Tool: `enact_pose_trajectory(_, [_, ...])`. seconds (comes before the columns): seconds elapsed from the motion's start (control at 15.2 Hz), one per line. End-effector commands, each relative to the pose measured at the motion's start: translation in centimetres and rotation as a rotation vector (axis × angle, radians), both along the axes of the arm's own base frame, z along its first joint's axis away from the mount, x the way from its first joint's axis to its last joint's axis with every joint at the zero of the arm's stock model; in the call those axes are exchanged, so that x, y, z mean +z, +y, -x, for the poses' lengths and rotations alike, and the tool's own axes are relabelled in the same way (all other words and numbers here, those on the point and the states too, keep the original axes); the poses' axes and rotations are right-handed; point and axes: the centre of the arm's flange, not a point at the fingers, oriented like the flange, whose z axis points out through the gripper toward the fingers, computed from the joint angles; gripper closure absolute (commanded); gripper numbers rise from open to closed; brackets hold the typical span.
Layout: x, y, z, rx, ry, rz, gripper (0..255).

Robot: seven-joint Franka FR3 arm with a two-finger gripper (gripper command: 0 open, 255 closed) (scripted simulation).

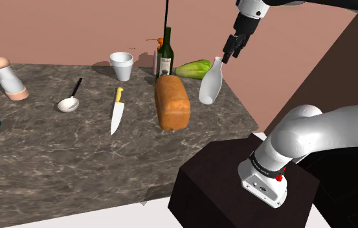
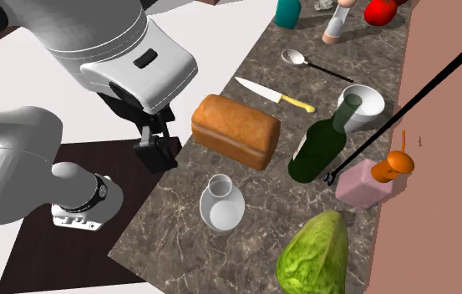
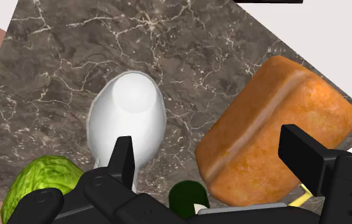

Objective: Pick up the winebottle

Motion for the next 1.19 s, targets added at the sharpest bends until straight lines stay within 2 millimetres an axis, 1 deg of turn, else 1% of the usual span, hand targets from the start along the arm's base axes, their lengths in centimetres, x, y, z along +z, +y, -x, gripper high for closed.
enact_pose_trajectory(0.0, [0.0, 0.0, 0.0, 0.000, 0.000, 0.000, 0])
enact_pose_trajectory(0.53, [0.8, 1.1, -9.9, 0.048, -0.035, 0.013, 0])
enact_pose_trajectory(1.12, [2.2, 3.0, -21.0, 0.102, -0.074, 0.028, 0])
